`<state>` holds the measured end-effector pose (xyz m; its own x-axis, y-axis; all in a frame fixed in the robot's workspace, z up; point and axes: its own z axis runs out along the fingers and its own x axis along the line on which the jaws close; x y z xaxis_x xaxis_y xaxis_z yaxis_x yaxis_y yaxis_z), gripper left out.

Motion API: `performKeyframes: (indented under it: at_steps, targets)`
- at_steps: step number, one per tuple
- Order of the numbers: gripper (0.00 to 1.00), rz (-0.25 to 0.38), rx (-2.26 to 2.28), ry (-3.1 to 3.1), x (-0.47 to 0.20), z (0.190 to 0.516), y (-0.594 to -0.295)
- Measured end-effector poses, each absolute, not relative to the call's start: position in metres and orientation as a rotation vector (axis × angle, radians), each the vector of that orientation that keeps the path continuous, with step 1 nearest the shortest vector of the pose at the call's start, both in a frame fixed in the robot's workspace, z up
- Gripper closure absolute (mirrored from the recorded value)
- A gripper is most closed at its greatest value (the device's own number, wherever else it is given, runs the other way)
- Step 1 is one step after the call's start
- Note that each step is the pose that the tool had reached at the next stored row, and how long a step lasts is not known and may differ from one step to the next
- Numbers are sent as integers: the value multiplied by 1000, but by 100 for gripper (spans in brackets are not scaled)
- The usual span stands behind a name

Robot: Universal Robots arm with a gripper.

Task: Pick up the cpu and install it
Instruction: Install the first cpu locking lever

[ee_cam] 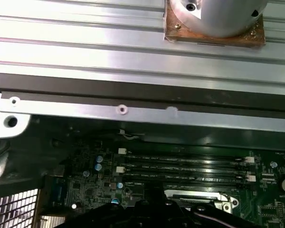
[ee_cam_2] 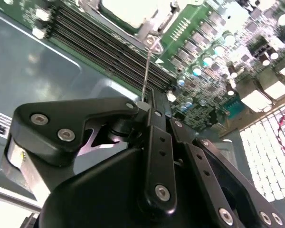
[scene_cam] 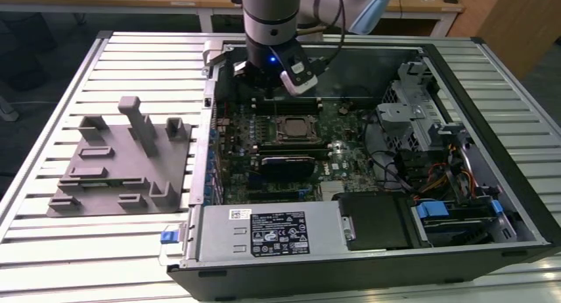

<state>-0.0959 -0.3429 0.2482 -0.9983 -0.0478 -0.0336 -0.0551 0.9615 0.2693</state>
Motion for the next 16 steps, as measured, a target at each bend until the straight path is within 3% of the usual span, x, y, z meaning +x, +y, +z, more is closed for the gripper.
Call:
performKeyframes:
  at_steps: [16]
  targets:
    - [89, 404, -64, 3089, -78, 248, -343]
